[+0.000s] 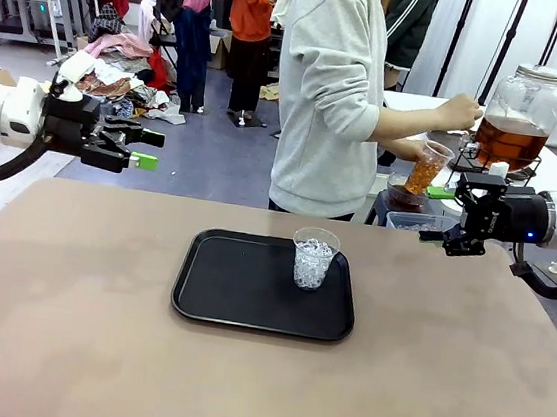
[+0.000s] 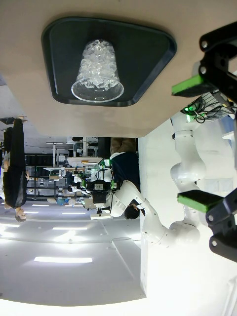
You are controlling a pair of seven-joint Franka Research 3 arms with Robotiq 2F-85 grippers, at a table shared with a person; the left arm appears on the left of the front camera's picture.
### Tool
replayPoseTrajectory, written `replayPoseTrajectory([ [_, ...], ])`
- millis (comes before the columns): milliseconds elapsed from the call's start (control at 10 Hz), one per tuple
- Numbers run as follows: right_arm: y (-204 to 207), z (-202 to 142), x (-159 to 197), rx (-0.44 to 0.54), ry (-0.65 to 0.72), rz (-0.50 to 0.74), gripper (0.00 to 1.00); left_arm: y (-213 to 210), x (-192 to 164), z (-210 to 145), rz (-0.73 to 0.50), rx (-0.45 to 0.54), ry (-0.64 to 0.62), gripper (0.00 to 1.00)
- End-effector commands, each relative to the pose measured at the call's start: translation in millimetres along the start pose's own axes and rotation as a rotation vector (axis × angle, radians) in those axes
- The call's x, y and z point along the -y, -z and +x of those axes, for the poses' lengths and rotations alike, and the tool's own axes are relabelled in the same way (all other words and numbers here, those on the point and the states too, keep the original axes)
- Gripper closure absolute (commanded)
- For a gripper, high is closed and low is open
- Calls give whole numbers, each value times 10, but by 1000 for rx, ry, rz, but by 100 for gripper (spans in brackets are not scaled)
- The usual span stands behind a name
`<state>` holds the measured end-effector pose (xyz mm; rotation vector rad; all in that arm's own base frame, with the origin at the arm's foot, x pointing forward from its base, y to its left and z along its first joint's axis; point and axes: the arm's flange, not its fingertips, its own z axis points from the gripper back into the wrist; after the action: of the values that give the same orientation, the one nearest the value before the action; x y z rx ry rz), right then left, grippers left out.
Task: Pour the drink into the iced cup.
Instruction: Pick up the iced cup indicated by the human and present it to them.
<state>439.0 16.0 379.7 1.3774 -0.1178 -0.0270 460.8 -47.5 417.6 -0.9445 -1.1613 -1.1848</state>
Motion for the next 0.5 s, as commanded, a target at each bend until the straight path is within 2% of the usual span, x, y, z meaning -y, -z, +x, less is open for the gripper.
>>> replayPoseTrajectory([
  [0, -7, 4, -21, 2, -4, 2, 0, -3, 9, 8, 0, 1, 3, 0],
  [400, -7, 4, -21, 2, -4, 2, 0, -3, 9, 8, 0, 1, 3, 0],
])
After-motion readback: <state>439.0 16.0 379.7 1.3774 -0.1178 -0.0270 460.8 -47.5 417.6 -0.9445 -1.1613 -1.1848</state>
